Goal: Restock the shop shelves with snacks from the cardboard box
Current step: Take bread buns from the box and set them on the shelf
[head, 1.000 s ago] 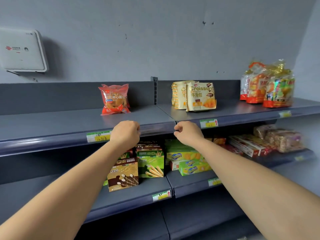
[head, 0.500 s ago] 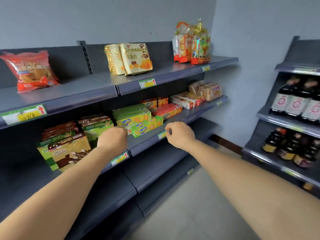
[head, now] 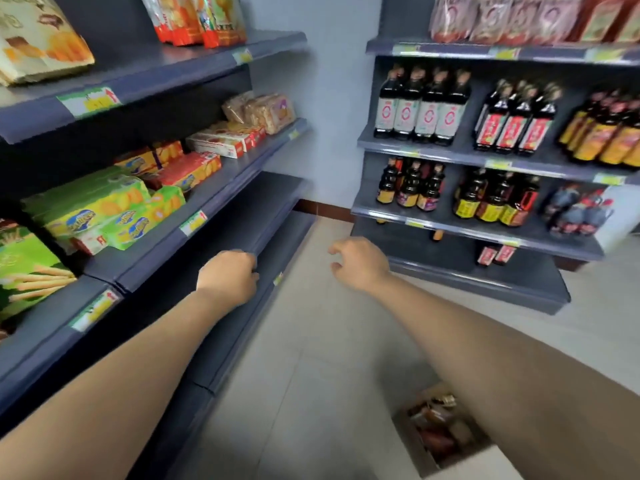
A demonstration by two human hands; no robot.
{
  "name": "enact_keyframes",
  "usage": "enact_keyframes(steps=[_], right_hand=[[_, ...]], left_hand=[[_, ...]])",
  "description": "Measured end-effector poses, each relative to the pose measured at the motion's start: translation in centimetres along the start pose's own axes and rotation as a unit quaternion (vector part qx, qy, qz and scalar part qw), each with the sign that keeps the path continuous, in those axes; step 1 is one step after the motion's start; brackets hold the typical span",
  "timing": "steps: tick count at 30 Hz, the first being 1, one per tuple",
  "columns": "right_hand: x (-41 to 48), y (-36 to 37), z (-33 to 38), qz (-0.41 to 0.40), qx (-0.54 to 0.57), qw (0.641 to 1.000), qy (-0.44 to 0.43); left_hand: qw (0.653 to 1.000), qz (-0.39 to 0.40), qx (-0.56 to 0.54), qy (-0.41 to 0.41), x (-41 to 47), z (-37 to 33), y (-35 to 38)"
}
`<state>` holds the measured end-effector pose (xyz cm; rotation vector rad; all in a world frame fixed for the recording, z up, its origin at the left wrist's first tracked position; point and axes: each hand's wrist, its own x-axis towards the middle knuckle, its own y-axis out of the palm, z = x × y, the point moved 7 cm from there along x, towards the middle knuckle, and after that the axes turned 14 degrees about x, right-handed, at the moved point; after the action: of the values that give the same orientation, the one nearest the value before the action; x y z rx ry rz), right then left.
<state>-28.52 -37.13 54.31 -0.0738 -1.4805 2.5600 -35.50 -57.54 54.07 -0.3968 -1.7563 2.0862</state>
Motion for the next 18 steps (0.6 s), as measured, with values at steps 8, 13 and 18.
enact_keyframes(steps=[8, 13, 18], right_hand=[[-5.9, -3.9, -14.3, -0.017, -0.008, 0.99, 0.141], [-9.5, -5.7, -23.1, -0.023, -0.001, 0.979, 0.201], [-13.4, -6.0, -31.8, -0.03, 0.01, 0.959, 0.28]], left_hand=[[0.993, 0.022, -0.004, 0.112, 4.0, -16.5, 1.6], [0.983, 0.029, -0.007, 0.178, 5.9, -27.4, 3.1], [0.97, 0.038, -0.024, 0.241, 6.5, -36.8, 5.3]])
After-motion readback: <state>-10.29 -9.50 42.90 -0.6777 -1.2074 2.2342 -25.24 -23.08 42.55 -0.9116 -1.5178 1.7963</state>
